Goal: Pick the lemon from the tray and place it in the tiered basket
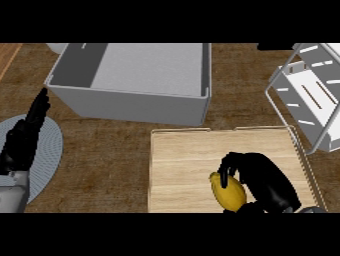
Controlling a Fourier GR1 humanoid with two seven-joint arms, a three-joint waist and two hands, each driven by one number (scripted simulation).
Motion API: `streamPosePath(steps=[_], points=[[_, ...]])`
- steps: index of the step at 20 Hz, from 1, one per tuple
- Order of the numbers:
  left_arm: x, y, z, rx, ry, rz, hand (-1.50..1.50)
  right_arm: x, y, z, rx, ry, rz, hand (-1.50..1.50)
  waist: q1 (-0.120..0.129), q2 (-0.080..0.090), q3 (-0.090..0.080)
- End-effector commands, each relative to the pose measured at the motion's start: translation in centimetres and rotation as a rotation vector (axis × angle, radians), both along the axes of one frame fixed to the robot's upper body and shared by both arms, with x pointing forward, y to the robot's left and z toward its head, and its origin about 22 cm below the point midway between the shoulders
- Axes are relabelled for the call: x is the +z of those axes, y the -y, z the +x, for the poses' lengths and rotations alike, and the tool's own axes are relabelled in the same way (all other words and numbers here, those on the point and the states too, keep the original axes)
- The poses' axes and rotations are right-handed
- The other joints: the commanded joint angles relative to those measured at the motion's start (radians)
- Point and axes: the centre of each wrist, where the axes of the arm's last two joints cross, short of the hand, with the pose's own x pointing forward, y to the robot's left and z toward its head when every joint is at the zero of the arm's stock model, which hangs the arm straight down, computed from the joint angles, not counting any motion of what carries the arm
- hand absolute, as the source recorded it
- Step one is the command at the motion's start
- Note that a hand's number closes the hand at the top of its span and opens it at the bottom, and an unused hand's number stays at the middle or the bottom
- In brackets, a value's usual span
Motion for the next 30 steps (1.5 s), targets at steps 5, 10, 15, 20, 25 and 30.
streamPosePath(steps=[5, 10, 15, 20, 25, 30], points=[[0.1, -0.3, -0.3, 0.019, -0.004, 0.000, 0.00, 7.7, 2.7, -3.5, -0.078, 0.479, 0.206, 1.50, -0.016, 0.003, 0.001], [0.5, 0.3, 0.2, -0.002, 0.012, 0.005, 0.00, 12.6, 5.3, -5.5, -0.150, 0.620, 0.263, 1.50, 0.002, 0.009, 0.001], [0.5, 0.5, -0.4, -0.026, -0.002, -0.008, 0.00, 16.1, 9.3, -3.8, -0.228, 0.740, 0.070, 1.50, 0.017, 0.012, 0.001], [1.1, 2.6, 1.5, -0.015, 0.010, -0.009, 0.00, 19.4, 12.4, -2.0, -0.219, 0.676, 0.106, 1.50, 0.024, 0.015, 0.001], [-0.1, 1.6, 0.1, -0.036, 0.007, -0.008, 0.00, 19.5, 14.8, 0.6, -0.206, 0.662, 0.091, 1.50, 0.032, 0.016, 0.000], [1.2, 0.6, 0.9, -0.037, 0.017, -0.001, 0.00, 18.2, 15.7, 4.0, -0.205, 0.728, -0.051, 1.50, 0.044, 0.019, 0.001]])
